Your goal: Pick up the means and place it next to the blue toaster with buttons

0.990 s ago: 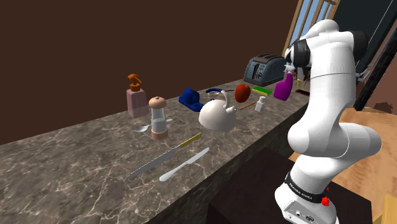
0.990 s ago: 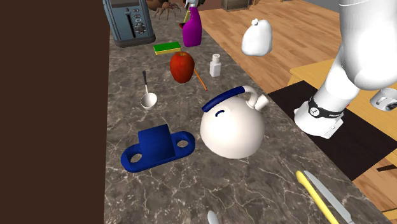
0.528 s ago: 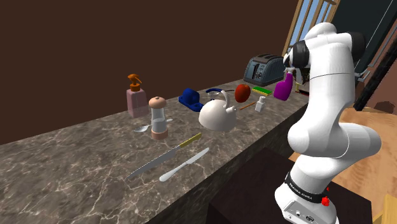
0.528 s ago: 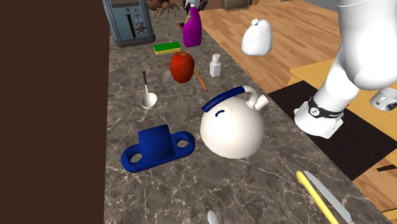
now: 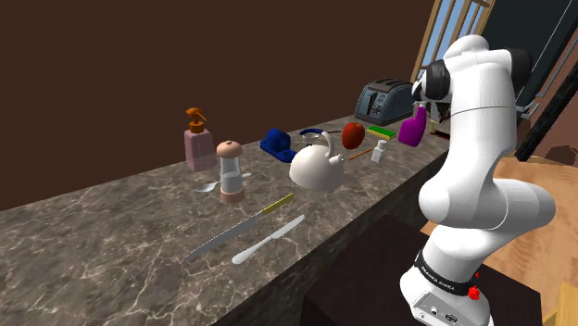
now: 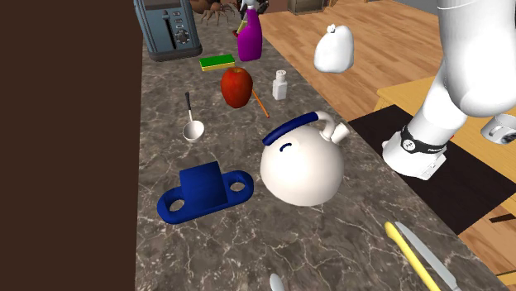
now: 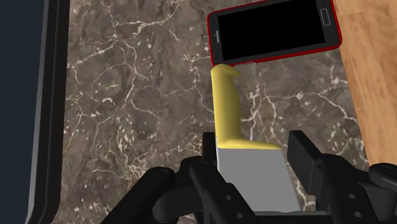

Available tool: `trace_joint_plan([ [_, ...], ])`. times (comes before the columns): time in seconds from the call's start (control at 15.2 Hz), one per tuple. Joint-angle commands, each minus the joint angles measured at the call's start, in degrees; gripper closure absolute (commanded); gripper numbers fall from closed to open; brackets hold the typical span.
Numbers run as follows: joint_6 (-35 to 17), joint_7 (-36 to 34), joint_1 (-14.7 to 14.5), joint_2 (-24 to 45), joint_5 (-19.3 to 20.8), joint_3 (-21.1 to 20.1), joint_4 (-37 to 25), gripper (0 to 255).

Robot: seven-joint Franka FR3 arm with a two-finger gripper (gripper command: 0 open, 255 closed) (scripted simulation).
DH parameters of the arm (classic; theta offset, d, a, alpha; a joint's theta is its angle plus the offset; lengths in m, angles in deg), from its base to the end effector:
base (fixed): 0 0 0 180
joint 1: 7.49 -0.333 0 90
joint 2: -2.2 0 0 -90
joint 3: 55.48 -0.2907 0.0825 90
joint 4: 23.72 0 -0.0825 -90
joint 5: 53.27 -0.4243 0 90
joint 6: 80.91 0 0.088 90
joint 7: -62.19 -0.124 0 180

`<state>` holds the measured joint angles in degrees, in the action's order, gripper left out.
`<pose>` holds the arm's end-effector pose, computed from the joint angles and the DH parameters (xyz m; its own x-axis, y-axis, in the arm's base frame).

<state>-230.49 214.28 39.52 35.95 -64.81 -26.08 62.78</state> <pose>0.2449 -0.7351 0.3685 0.2474 0.8082 -0.5344 0.9679 -0.1804 0.1753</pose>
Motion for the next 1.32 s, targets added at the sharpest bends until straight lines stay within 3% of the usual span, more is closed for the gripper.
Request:
trace_joint_plan([
  [0.0, -1.11, 0.08, 0.06, 3.15, -0.03, -0.66, 1.97, 255],
  [0.53, -5.43, 0.12, 1.25, 6.09, -0.76, -2.46, 3.26, 255],
  [0.99, -5.48, -0.2, 1.58, 5.97, -0.23, -2.86, 3.28, 255],
  [1.06, -5.16, 1.22, 2.66, 4.93, -0.53, -3.09, 3.78, 0],
  [1.19, -4.36, 0.45, 3.22, 8.15, -0.97, -3.66, -0.19, 0],
  [1.25, -4.55, 1.54, 3.05, 4.98, -0.54, -3.11, 2.99, 0],
])
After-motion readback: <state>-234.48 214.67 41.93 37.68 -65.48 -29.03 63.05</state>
